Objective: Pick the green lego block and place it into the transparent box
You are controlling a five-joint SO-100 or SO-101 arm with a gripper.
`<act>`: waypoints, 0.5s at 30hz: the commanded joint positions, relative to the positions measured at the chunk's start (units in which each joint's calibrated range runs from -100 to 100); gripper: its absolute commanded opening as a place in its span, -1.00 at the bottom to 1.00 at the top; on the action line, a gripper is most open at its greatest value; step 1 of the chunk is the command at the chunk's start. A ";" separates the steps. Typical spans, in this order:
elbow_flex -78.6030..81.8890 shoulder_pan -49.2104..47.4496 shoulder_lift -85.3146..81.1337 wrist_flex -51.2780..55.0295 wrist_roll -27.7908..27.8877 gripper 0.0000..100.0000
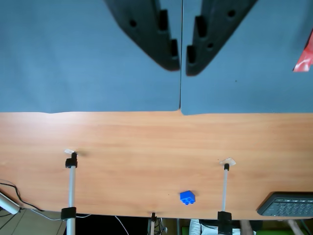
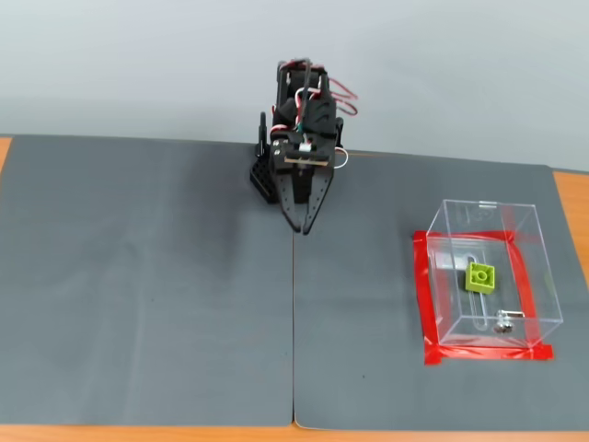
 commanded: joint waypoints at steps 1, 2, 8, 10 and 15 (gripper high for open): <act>5.38 -0.54 -4.26 -0.56 0.06 -0.96; 7.10 -0.62 -5.53 -0.56 -0.04 -0.96; 14.61 -1.07 -6.88 -0.39 -0.14 -0.96; 16.60 -1.14 -6.88 -0.65 -0.14 -0.96; 21.94 -1.74 -6.88 -0.22 -0.14 -0.96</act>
